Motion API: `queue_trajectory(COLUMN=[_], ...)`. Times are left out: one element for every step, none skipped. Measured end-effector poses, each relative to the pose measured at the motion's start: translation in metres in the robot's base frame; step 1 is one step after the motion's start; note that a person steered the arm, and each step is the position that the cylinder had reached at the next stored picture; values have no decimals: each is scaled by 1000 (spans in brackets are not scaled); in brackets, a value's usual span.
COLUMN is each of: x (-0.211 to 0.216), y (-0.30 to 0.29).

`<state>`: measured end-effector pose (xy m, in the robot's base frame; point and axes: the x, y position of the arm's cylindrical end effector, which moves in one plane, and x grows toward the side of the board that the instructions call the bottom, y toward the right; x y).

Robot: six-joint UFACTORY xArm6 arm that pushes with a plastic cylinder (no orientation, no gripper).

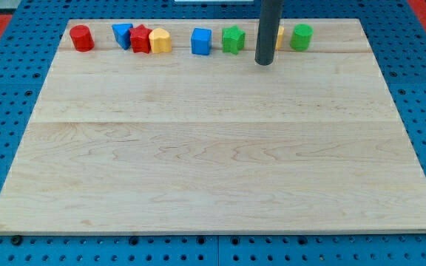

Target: Place the green circle at the bottom right side of the board

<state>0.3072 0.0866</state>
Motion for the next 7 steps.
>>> queue_trajectory(x=[32, 87, 67, -17, -103, -114, -105], y=[0, 12, 116, 176, 133, 40, 68])
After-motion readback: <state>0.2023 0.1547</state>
